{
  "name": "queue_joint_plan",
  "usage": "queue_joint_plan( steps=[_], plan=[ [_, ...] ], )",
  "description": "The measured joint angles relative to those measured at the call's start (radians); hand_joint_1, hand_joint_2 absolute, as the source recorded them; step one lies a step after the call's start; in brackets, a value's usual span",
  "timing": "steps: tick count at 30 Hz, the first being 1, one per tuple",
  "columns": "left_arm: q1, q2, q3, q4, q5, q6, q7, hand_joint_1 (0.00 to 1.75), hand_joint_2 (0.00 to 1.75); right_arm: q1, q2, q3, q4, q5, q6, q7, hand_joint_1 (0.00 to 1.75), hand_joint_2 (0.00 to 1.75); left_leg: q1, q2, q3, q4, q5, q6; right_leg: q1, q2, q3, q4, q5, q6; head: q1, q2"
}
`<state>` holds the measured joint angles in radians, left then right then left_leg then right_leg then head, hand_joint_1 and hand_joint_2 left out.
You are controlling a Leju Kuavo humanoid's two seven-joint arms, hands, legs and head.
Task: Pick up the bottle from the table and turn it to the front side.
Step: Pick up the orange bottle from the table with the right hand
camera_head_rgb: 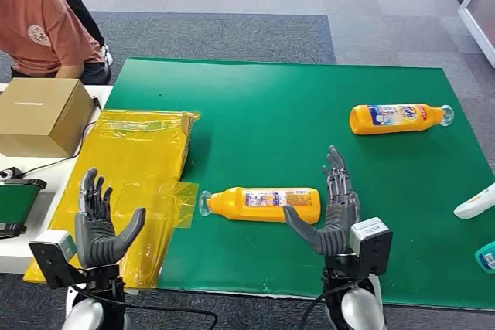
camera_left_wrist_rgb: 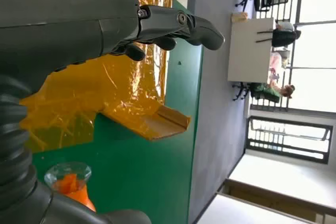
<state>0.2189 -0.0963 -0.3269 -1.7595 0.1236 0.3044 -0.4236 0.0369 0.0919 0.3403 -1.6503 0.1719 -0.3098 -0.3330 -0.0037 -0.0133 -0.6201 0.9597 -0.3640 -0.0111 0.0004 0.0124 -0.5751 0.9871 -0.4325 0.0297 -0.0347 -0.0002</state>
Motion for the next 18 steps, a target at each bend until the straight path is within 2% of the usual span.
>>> queue_joint_plan(
  steps=[18],
  plan=[
    [0.001, 0.011, 0.001, -0.02, -0.04, -0.036, -0.017, 0.0, 1.75, 0.0, 0.0, 0.0, 0.0, 0.003, 0.004, 0.0, 0.0, 1.75, 0.0, 0.0, 0.0, 0.0, 0.0, 0.0, 0.0, 0.0, 0.0, 0.0, 0.0, 0.0, 0.0, 0.0]
  ],
)
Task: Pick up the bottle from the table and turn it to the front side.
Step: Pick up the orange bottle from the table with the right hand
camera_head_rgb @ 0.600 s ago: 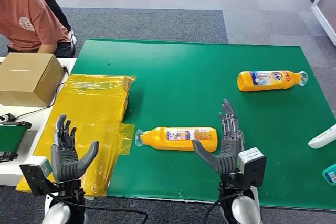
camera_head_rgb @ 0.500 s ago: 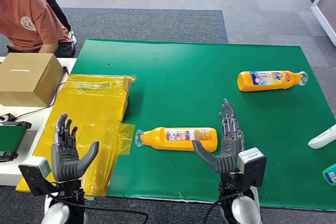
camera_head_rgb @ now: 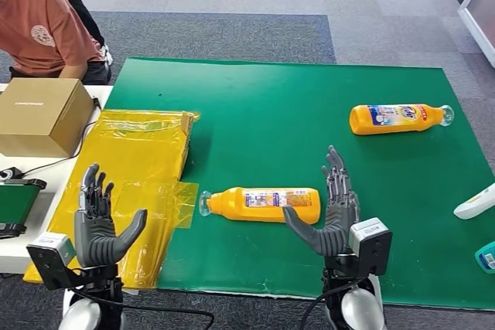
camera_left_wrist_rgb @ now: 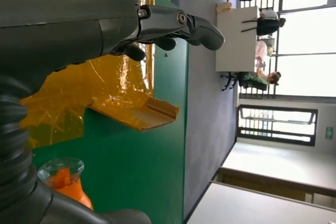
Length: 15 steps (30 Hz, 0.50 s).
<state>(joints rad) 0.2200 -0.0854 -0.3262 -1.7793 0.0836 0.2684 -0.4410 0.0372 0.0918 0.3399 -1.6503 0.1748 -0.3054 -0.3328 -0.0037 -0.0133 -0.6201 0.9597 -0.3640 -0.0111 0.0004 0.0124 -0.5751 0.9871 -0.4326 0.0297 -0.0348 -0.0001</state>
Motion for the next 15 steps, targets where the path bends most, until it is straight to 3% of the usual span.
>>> queue_joint_plan(
  steps=[6, 9, 12, 15],
  plan=[
    [0.001, 0.001, 0.001, 0.0, 0.011, -0.007, 0.005, 0.0, 1.75, 0.0, 0.0, 0.0, 0.0, 0.009, 0.001, 0.003, 0.0, 1.75, 0.0, 0.0, 0.0, 0.0, 0.0, 0.0, 0.0, 0.0, 0.0, 0.0, 0.0, 0.0, 0.0, 0.0],
    [0.001, 0.001, 0.001, 0.0, 0.01, -0.01, 0.012, 0.0, 1.75, -0.002, -0.003, 0.001, 0.0, 0.122, -0.052, 0.033, 0.0, 1.75, 0.0, 0.0, 0.0, 0.0, 0.0, 0.0, 0.0, 0.0, 0.0, 0.0, 0.0, 0.0, 0.0, 0.0],
    [0.004, -0.001, 0.003, 0.0, -0.014, -0.02, 0.026, 0.0, 1.75, -0.013, -0.015, 0.006, 0.01, 0.515, -0.15, 0.182, 0.0, 1.75, 0.0, 0.0, 0.0, 0.0, 0.0, 0.0, 0.0, 0.0, 0.0, 0.0, 0.0, 0.0, 0.0, 0.0],
    [0.006, -0.006, 0.007, -0.005, -0.053, -0.046, 0.046, 0.0, 1.75, -0.041, -0.033, 0.012, 0.057, 0.946, -0.148, 0.353, 0.0, 1.75, 0.0, 0.0, 0.0, 0.0, 0.0, 0.0, 0.0, 0.0, 0.001, 0.0, 0.0, 0.0, 0.0, 0.0]
  ],
)
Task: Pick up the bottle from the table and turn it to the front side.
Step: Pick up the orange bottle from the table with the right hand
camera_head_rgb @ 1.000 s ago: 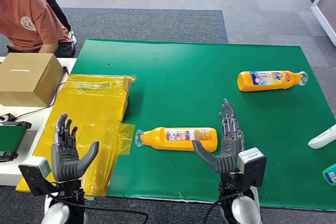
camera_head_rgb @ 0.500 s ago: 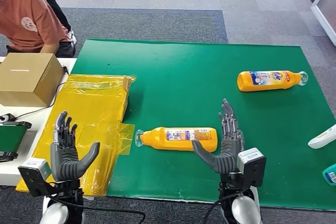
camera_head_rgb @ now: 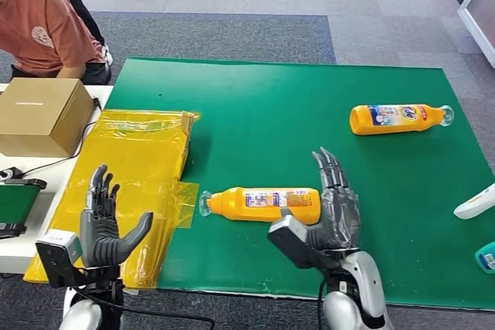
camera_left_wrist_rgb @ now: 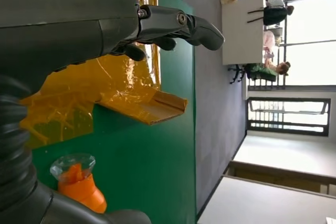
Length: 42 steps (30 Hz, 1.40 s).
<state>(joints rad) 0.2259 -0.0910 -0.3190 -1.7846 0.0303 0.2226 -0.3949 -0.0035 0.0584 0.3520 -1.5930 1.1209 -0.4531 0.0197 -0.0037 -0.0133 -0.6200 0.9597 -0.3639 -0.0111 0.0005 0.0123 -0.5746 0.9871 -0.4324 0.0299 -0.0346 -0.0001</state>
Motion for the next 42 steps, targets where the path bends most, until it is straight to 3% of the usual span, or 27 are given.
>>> queue_joint_plan(
  steps=[3, 8, 14, 21, 23, 25, 27, 34, 42],
  plan=[
    [-0.004, -0.004, 0.006, -0.007, -0.029, -0.041, 0.008, 0.0, 1.75, -0.043, -0.022, 0.016, 0.107, 0.2, 0.044, 0.093, 0.0, 1.75, 0.0, 0.0, 0.0, 0.0, 0.001, 0.0, 0.0, 0.0, 0.0, 0.0, 0.001, 0.0, 0.0, 0.0],
    [-0.028, -0.009, 0.011, -0.009, -0.04, -0.098, 0.01, 0.0, 1.75, -0.154, -0.043, 0.054, 0.335, 0.33, 0.071, 0.139, 0.0, 1.75, 0.0, 0.0, 0.0, 0.0, 0.002, 0.0, 0.0, 0.0, 0.0, 0.0, 0.002, 0.0, 0.0, 0.0],
    [-0.055, -0.013, 0.011, -0.009, -0.017, -0.147, 0.011, 0.0, 1.75, -0.282, -0.046, 0.096, 0.581, 0.36, 0.116, 0.129, 0.0, 1.75, 0.0, 0.0, 0.0, 0.0, 0.003, 0.0, 0.0, 0.0, 0.0, 0.0, 0.003, 0.001, 0.0, 0.0],
    [-0.068, -0.013, 0.002, -0.014, -0.001, -0.193, 0.004, 0.0, 1.75, -0.412, -0.035, 0.137, 0.769, 0.32, 0.139, 0.058, 0.0, 1.75, 0.0, 0.0, 0.002, 0.0, 0.003, 0.0, 0.0, 0.0, 0.001, 0.0, 0.003, 0.0, 0.0, 0.0],
    [-0.066, -0.011, -0.011, -0.029, 0.001, -0.215, -0.004, 0.0, 1.75, -0.436, -0.033, 0.146, 0.797, 0.296, 0.151, 0.026, 0.61, 1.75, 0.0, 0.0, 0.003, 0.0, 0.003, 0.0, 0.0, 0.0, 0.002, 0.0, 0.003, 0.0, 0.0, 0.0],
    [-0.064, -0.01, -0.024, -0.045, 0.007, -0.228, -0.006, 0.0, 1.75, -0.451, -0.032, 0.156, 0.814, 0.272, 0.17, -0.004, 1.48, 1.75, 0.0, 0.0, 0.003, 0.0, 0.003, 0.0, 0.0, 0.0, 0.002, 0.0, 0.004, 0.0, 0.0, 0.0],
    [-0.063, -0.008, -0.029, -0.052, 0.014, -0.232, -0.006, 0.0, 1.75, -0.456, -0.031, 0.167, 0.82, 0.244, 0.186, -0.028, 1.75, 1.75, 0.0, 0.0, 0.003, 0.0, 0.003, 0.0, 0.0, 0.0, 0.002, 0.0, 0.004, 0.0, 0.0, 0.0],
    [-0.054, -0.004, -0.027, -0.056, 0.034, -0.244, 0.001, 0.0, 1.75, -0.436, -0.032, 0.176, 0.767, 0.06, 0.188, -0.089, 1.75, 1.75, 0.0, 0.0, 0.003, 0.0, 0.004, 0.0, 0.0, 0.0, 0.002, 0.0, 0.004, 0.0, 0.0, 0.0],
    [-0.027, 0.002, -0.018, -0.068, 0.039, -0.228, -0.006, 0.0, 1.75, -0.313, -0.035, 0.073, 0.521, -0.443, 0.268, -0.226, 1.75, 1.75, 0.0, 0.0, 0.0, 0.0, 0.003, 0.0, 0.0, 0.0, 0.0, 0.0, 0.003, 0.0, 0.0, 0.0]
  ],
)
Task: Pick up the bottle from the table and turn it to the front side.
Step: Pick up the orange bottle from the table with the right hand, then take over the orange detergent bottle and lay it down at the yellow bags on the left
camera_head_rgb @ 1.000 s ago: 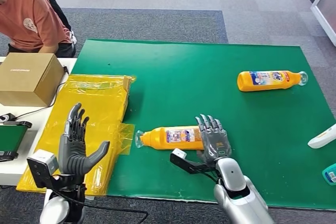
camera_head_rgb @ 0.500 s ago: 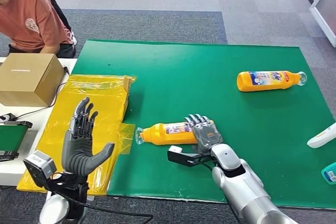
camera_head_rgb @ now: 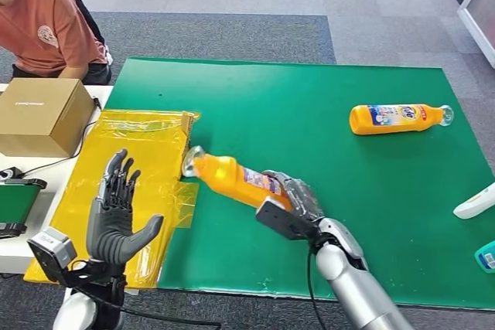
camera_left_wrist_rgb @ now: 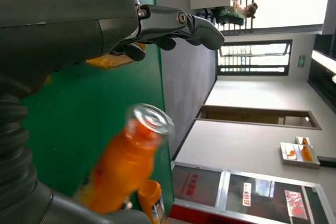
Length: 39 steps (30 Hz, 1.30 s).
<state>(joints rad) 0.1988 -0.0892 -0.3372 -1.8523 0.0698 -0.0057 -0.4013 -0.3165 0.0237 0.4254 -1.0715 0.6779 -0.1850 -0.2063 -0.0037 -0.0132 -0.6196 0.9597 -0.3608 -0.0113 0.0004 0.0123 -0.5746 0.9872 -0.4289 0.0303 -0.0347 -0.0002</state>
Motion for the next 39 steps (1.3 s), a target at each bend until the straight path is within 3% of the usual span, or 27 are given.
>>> queue_joint_plan(
  steps=[7, 11, 16, 22, 29, 36, 38, 39],
  plan=[
    [0.008, 0.006, 0.004, -0.005, 0.017, 0.033, -0.024, 0.0, 1.75, 0.118, 0.024, -0.141, -0.264, -0.527, 0.118, -0.128, 1.75, 1.75, 0.0, 0.0, 0.0, 0.0, 0.0, 0.0, 0.0, 0.0, 0.0, 0.0, 0.0, 0.0, 0.0, 0.0],
    [-0.007, 0.008, 0.009, -0.005, 0.062, 0.021, -0.025, 0.0, 1.75, 0.172, 0.043, -0.164, -0.366, -0.625, 0.137, -0.161, 1.75, 1.75, 0.0, 0.0, 0.0, 0.0, 0.0, 0.0, 0.0, 0.0, -0.001, 0.0, 0.0, 0.0, 0.0, 0.0],
    [-0.051, 0.011, -0.001, 0.008, 0.146, -0.106, 0.035, 0.0, 1.75, 0.209, 0.062, -0.136, -0.417, -0.526, 0.089, -0.215, 1.75, 1.75, 0.0, 0.0, 0.0, 0.0, 0.0, 0.0, 0.0, 0.0, -0.001, 0.0, 0.0, 0.0, 0.0, 0.0],
    [-0.158, 0.03, -0.107, 0.098, 0.204, -0.287, 0.123, 0.0, 1.75, 0.205, 0.075, 0.005, -0.388, -0.262, -0.023, -0.245, 1.75, 1.75, 0.0, 0.0, 0.0, 0.0, 0.0, 0.0, 0.0, 0.0, 0.0, 0.0, 0.0, 0.0, 0.0, 0.0],
    [-0.267, 0.058, -0.222, 0.178, 0.193, -0.337, 0.186, 0.0, 1.75, 0.174, 0.083, 0.126, -0.286, -0.129, -0.084, -0.243, 1.75, 1.75, 0.0, 0.0, 0.0, 0.0, 0.0, 0.0, 0.0, 0.0, 0.0, 0.0, 0.0, 0.0, 0.0, 0.0],
    [-0.33, 0.091, -0.266, 0.242, 0.159, -0.322, 0.214, 0.0, 1.75, 0.132, 0.084, 0.173, -0.214, -0.064, -0.108, -0.215, 1.75, 1.75, 0.0, 0.0, 0.0, 0.0, 0.0, 0.0, 0.0, 0.0, -0.001, 0.0, 0.0, 0.0, 0.0, 0.0],
    [-0.336, 0.101, -0.275, 0.256, 0.154, -0.312, 0.215, 0.21, 1.75, 0.122, 0.084, 0.188, -0.187, -0.061, -0.107, -0.203, 1.75, 1.75, 0.0, 0.0, 0.0, 0.0, 0.0, 0.0, 0.0, 0.0, -0.001, 0.0, 0.0, 0.0, 0.0, 0.0],
    [-0.337, 0.106, -0.279, 0.261, 0.151, -0.308, 0.216, 0.65, 1.75, 0.117, 0.084, 0.195, -0.174, -0.061, -0.107, -0.198, 1.75, 1.75, 0.0, 0.0, 0.0, 0.0, 0.0, 0.0, 0.0, 0.0, -0.001, 0.0, 0.0, 0.0, 0.0, 0.0]
  ],
)
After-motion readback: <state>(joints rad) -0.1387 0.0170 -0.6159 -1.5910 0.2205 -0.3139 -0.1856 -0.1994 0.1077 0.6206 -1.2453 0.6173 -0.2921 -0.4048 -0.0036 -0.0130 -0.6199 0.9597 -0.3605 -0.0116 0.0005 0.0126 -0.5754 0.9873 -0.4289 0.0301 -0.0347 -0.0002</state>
